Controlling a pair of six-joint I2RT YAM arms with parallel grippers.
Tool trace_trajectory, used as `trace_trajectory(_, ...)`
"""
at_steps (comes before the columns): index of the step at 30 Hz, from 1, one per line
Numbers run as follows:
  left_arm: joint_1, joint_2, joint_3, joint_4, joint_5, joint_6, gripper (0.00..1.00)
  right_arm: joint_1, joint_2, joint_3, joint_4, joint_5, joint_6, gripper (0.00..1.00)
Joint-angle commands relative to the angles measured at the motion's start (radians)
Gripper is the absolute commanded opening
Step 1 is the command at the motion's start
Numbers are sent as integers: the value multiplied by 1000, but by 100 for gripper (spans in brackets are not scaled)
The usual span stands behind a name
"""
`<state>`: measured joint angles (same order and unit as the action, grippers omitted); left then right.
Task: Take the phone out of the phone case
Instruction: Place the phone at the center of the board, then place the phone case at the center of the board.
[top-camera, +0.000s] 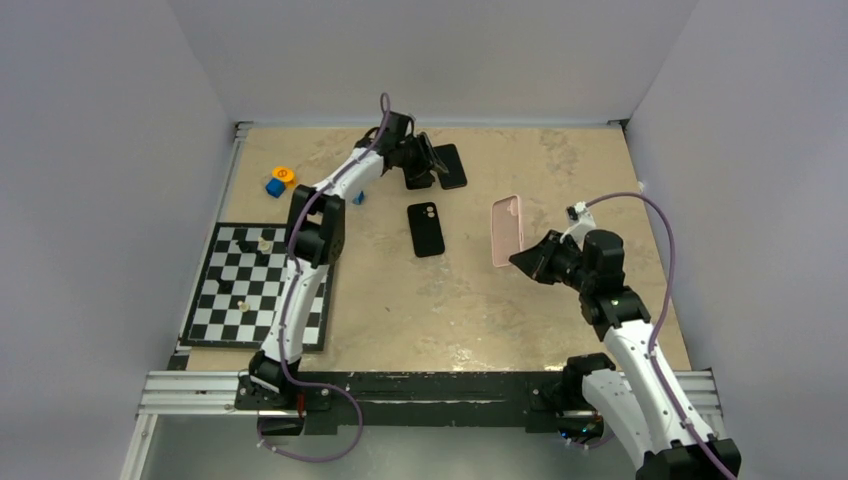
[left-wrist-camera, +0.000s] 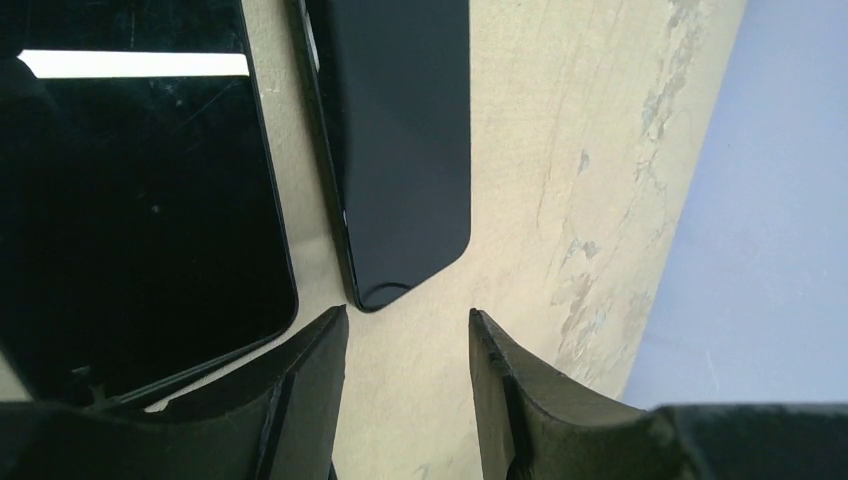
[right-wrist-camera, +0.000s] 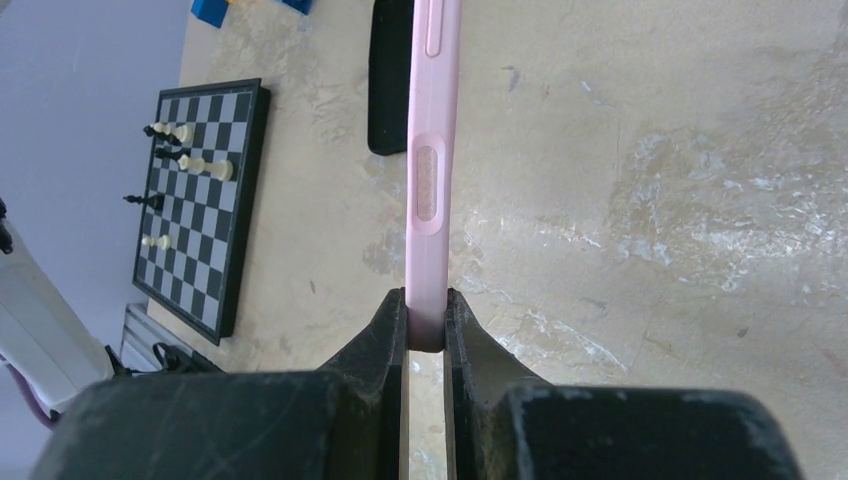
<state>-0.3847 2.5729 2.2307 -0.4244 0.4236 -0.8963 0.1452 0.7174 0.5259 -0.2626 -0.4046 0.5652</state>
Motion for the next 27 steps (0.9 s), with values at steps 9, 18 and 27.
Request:
trace_trajectory(9,24,-479,-286,15,58,156,53,2,320,13,297,-287,-19,0)
trace_trajectory(18,23,-924,-727,135,217,236,60,2,791,153,592,-453,33,0)
trace_trajectory(27,21,-1206,-873,22,134,471,68,-1,1014,263,668,-435,92,2)
